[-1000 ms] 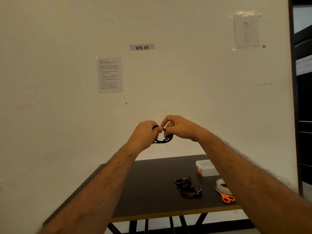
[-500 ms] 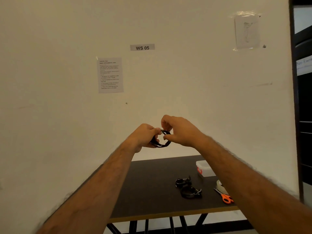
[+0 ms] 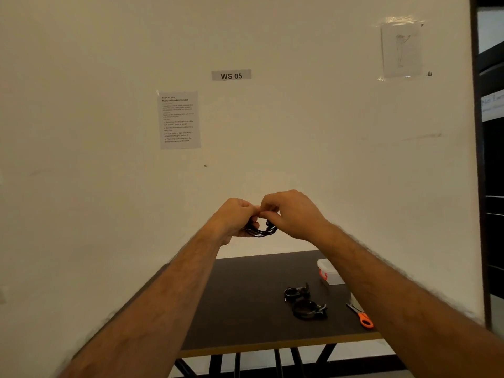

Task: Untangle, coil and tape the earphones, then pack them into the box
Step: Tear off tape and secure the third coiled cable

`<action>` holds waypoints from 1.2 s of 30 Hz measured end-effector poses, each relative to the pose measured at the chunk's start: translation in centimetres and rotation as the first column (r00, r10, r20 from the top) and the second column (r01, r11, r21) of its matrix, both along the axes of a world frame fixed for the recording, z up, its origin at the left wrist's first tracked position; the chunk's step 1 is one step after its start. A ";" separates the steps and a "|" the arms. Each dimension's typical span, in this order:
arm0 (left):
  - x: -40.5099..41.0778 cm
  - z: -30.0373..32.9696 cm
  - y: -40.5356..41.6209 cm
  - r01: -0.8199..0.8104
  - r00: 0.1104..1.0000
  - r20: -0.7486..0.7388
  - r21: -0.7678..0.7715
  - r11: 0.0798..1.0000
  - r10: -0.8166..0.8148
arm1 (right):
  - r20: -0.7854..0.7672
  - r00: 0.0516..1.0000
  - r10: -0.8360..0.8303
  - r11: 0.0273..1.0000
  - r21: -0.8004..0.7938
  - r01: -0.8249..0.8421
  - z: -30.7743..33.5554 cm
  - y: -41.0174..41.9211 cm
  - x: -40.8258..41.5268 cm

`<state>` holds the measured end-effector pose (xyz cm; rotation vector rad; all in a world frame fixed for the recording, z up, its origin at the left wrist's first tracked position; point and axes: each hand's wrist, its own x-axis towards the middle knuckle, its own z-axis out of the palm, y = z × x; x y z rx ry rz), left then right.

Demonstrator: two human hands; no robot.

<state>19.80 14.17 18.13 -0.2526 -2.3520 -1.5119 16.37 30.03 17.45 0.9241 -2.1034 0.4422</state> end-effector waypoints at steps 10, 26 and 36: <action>-0.3 -1.1 -0.3 0.022 1.000 -0.007 -0.033 0.999 -0.022 | 0.486 0.856 0.174 0.953 -0.303 -0.022 0.8 -0.2 -0.1; -0.7 -2.6 -0.3 0.064 0.988 -0.117 -0.278 0.958 -0.099 | 0.861 0.252 0.442 0.879 -0.471 0.066 -0.2 2.0 -2.1; -1.0 -3.0 -0.2 0.021 0.997 -0.071 -0.115 0.993 -0.029 | 0.719 0.535 0.445 0.882 -0.457 -0.119 -1.1 1.7 -2.3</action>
